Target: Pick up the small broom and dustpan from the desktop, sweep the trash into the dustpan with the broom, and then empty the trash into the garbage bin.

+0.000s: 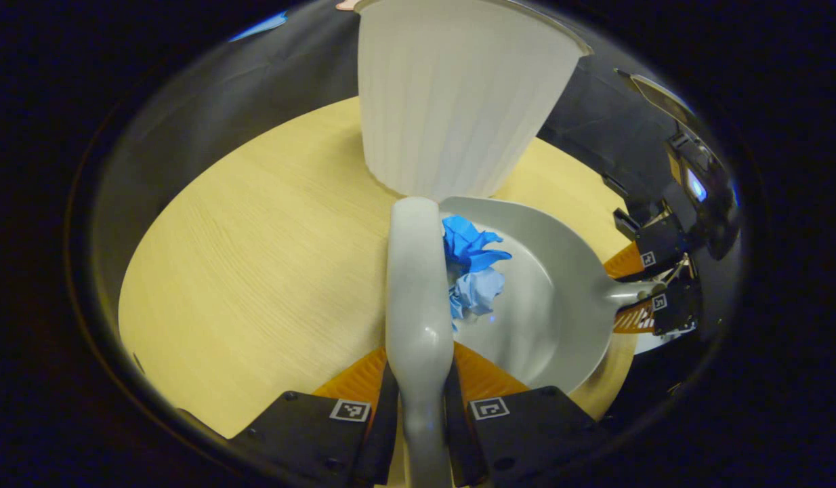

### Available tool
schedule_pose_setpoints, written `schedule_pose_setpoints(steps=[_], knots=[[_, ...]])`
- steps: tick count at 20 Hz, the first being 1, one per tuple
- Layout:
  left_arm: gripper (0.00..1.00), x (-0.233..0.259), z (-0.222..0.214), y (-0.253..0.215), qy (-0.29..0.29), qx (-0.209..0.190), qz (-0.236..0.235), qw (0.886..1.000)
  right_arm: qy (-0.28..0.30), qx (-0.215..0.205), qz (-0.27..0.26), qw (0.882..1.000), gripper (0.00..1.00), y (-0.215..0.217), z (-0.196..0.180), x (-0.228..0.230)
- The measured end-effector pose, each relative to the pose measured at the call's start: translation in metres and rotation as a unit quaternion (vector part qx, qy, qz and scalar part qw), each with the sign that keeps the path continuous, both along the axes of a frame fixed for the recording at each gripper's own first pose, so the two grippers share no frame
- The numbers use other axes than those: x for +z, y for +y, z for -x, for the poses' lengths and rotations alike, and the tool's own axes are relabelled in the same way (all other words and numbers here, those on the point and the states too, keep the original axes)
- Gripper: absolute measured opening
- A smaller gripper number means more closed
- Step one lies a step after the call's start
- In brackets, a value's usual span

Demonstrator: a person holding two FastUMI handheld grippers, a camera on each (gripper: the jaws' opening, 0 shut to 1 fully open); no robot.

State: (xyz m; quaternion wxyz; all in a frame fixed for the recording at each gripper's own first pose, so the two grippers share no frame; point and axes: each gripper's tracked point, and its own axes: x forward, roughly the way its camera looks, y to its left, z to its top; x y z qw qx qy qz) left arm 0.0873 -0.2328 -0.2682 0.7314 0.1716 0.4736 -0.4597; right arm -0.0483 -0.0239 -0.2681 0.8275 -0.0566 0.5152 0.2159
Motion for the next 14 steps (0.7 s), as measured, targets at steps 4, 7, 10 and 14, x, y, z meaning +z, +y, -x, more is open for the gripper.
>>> schedule_pose_setpoints(steps=[4, 7, 10, 14], knots=[[0.39, 0.002, 0.016, -0.002, 0.01, 0.016, 0.01, 1.0, -0.013, -0.008, 0.002, 1.0, 0.31, -0.001, -0.017, 0.007], [0.39, 0.004, 0.022, 0.002, 0.015, 0.043, 0.014, 0.999, -0.023, -0.013, 0.005, 1.0, 0.31, -0.007, -0.021, -0.002], [0.41, 0.006, 0.024, 0.011, 0.015, 0.076, 0.019, 0.997, -0.027, -0.021, 0.006, 0.999, 0.31, -0.01, -0.025, -0.009], [0.41, 0.014, 0.019, 0.043, -0.001, 0.121, 0.021, 0.992, -0.029, -0.034, 0.009, 0.999, 0.31, -0.032, -0.025, -0.02]])
